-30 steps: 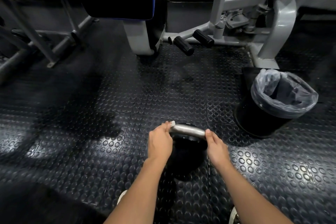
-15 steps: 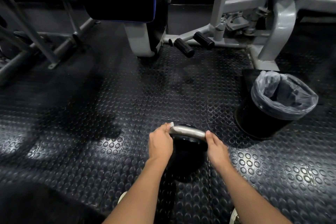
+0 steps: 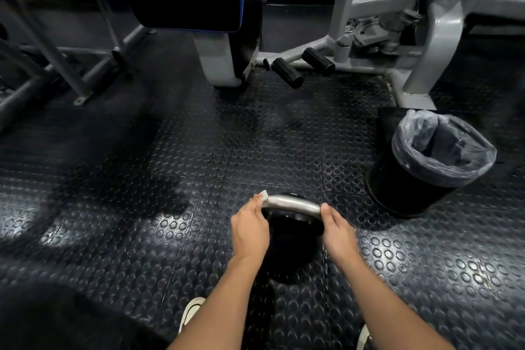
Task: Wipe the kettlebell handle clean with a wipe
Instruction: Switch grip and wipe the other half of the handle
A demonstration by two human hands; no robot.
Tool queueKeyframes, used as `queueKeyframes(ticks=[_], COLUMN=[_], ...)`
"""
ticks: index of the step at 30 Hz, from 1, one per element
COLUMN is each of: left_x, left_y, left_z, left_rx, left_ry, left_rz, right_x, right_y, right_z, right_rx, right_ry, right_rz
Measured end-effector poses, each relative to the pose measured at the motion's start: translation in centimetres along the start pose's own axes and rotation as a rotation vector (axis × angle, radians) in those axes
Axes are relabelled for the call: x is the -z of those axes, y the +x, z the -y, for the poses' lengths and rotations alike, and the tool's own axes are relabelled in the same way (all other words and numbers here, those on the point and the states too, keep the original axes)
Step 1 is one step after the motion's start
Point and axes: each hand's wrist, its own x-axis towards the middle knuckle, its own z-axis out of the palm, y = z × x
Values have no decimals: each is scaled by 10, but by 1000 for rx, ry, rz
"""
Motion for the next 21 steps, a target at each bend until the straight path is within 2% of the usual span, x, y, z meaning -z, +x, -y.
queueKeyframes(ticks=[3,7,12,17,21], left_x=[0,-5,-7,-13,-12], left_y=[11,1,8,0,3], left_z=[1,4,11,9,13], left_rx=[57,-13,6,-57,-7], left_ry=[2,-6,-46,-45,-41], left_rz=[-1,-25,-53,-45,-76], right_x=[0,0,1,1,1], right_y=[0,-1,-1,-2,-3], right_z=[1,3,3,4,4], right_rx=[0,7,10,3,7], right_ry=[-1,-12,-14,-11,-6], right_rz=[-3,0,-6,-5,-2])
